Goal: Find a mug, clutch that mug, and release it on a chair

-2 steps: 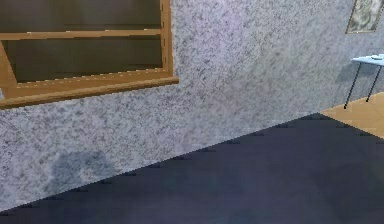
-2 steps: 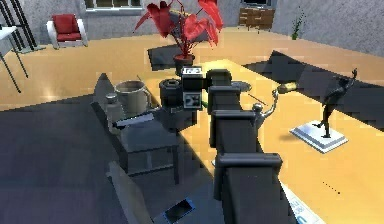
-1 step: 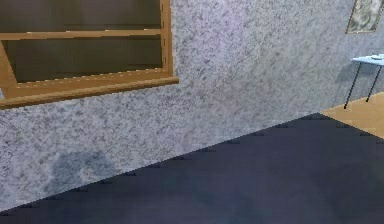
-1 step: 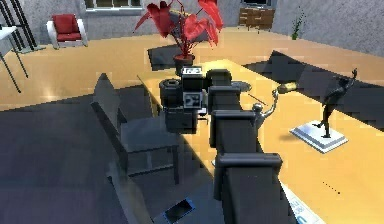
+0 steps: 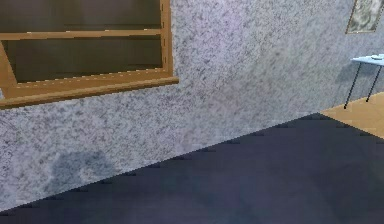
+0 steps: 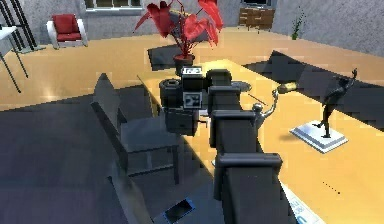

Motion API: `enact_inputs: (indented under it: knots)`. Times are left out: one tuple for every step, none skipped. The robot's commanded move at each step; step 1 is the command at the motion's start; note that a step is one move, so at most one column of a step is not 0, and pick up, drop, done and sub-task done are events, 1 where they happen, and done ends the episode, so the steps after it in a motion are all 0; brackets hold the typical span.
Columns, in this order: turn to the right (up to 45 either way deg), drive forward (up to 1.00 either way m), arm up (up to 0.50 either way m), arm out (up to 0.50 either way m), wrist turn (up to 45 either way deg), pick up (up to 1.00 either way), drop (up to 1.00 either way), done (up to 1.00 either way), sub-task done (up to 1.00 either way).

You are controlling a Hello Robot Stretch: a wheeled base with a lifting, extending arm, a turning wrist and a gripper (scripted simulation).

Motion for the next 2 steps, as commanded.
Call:
enact_inputs:
  knots:
    - [0.0, 0.00, -0.32, 0.00, 0.0, 0.00, 0.00, 0.00, 0.00]
    - [0.0, 0.00, -0.50, 0.00, 0.0, 0.00, 0.00, 0.00, 0.00]
